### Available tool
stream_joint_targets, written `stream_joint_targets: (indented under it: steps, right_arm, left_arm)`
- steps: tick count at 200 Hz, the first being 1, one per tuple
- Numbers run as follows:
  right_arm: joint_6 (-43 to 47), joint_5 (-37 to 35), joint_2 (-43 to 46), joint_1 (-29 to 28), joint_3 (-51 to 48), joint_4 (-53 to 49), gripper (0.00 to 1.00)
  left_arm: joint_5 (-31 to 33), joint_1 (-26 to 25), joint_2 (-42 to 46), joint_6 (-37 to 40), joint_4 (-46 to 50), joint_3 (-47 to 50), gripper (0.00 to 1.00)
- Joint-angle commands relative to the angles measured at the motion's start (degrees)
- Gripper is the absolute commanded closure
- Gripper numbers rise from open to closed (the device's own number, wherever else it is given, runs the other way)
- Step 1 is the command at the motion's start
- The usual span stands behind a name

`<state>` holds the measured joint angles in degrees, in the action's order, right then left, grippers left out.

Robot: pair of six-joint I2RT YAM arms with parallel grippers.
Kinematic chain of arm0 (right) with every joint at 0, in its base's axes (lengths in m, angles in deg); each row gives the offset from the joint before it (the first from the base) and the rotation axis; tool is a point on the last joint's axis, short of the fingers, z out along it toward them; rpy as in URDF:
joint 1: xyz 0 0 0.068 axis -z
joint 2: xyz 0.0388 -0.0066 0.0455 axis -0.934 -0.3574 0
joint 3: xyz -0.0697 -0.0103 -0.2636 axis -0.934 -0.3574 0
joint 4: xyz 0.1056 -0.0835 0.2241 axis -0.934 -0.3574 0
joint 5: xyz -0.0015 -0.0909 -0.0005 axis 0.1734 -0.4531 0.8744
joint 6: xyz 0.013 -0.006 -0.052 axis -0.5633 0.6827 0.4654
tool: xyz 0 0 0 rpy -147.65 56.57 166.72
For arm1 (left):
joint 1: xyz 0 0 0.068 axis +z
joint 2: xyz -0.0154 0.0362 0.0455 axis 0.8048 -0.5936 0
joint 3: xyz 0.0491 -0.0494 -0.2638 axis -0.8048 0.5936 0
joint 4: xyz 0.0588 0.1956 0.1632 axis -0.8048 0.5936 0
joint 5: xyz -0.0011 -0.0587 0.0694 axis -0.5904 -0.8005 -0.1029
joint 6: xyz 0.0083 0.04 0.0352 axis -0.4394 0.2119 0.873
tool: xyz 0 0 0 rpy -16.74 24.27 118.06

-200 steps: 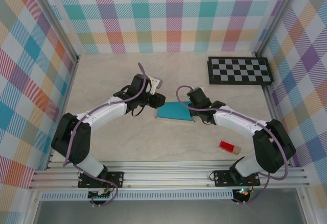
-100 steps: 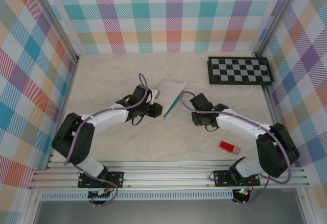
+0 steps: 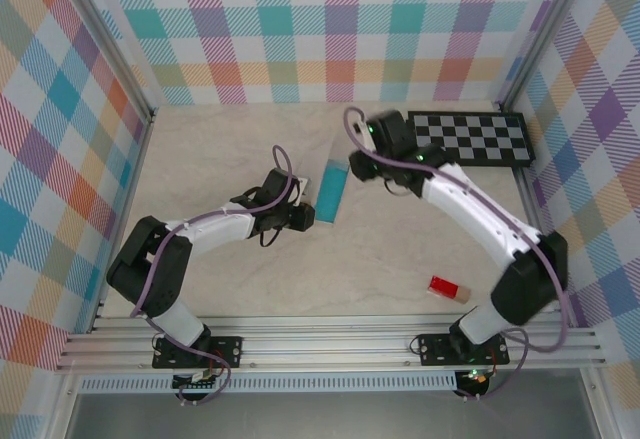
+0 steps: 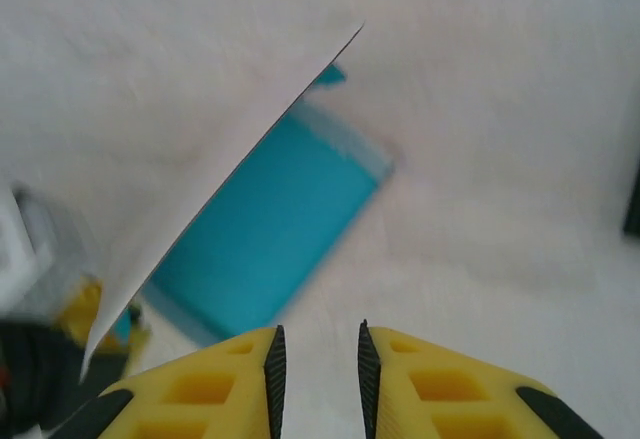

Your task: Fold the paper box

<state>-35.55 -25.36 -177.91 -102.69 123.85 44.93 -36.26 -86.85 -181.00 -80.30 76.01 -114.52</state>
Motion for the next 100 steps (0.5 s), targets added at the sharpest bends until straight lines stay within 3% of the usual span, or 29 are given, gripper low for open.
stream_joint_targets:
  steps: [1, 47, 100]
  right_arm:
    - [6.17, 3.93, -12.33, 1.79, 10.42, 0.61, 0.76]
    - [6.46, 6.58, -27.38, 3.59, 28.13, -3.31, 0.79]
    - [-0.78, 8.53, -24.37, 3.57, 29.06, -4.92, 0.67]
  left_arm:
    - [0.73, 0.03, -0.66, 1.07, -0.34, 0.54, 0.73]
    - [0.48, 0.3, -0.38, 1.33, -1.12, 0.3, 0.73]
    - [0.72, 0.3, -1.95, 3.16, 0.7, -2.65, 0.73]
